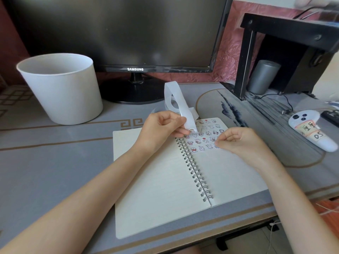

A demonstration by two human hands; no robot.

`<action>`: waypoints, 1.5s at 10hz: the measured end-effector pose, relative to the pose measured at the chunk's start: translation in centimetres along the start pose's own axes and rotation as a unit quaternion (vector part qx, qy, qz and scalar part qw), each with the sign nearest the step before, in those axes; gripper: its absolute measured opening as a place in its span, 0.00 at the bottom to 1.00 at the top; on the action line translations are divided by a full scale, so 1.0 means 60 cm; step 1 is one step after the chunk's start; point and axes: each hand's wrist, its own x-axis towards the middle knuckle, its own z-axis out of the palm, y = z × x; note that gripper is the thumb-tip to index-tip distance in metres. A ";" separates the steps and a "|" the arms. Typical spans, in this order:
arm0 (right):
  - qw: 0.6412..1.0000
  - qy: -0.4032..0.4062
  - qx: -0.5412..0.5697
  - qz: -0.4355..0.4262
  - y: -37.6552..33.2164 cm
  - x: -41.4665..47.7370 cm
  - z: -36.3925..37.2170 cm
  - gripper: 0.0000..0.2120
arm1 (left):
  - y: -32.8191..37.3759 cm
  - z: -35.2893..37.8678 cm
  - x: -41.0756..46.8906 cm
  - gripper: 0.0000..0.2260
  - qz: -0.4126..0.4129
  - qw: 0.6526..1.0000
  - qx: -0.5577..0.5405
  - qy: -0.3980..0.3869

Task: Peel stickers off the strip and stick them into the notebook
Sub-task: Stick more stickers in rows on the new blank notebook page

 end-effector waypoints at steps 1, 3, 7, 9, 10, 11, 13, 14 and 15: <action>1.000 0.005 -0.008 -0.007 0.000 -0.002 0.000 0.07 | 0.000 0.000 0.000 0.06 -0.002 1.000 -0.002 0.001; 0.999 0.007 -0.022 -0.022 0.005 -0.003 -0.004 0.07 | 0.000 0.001 0.000 0.05 -0.005 1.000 0.000 0.003; 0.999 0.027 -0.015 -0.020 0.016 0.005 -0.005 0.07 | 0.000 0.000 0.000 0.06 -0.004 1.000 0.005 0.003; 1.000 0.004 -0.018 -0.018 0.010 -0.003 -0.005 0.11 | 0.000 0.000 0.000 0.06 -0.004 1.000 0.002 0.001; 1.000 -0.010 -0.024 -0.017 0.012 -0.001 -0.010 0.09 | -0.001 0.000 0.000 0.06 -0.002 1.000 0.004 0.002; 0.999 -0.007 -0.029 -0.025 0.015 0.002 -0.010 0.09 | -0.001 -0.001 0.000 0.06 -0.002 1.000 0.006 0.003; 1.000 -0.009 -0.019 -0.022 0.012 0.000 -0.008 0.09 | -0.003 -0.001 0.002 0.06 0.003 1.000 0.011 0.004; 0.999 -0.012 -0.031 -0.023 0.012 0.003 -0.009 0.09 | -0.003 0.000 0.002 0.06 0.005 1.000 0.014 0.005; 0.999 0.004 -0.033 -0.037 0.006 0.004 -0.009 0.07 | -0.003 0.000 0.002 0.07 0.005 1.000 0.014 0.006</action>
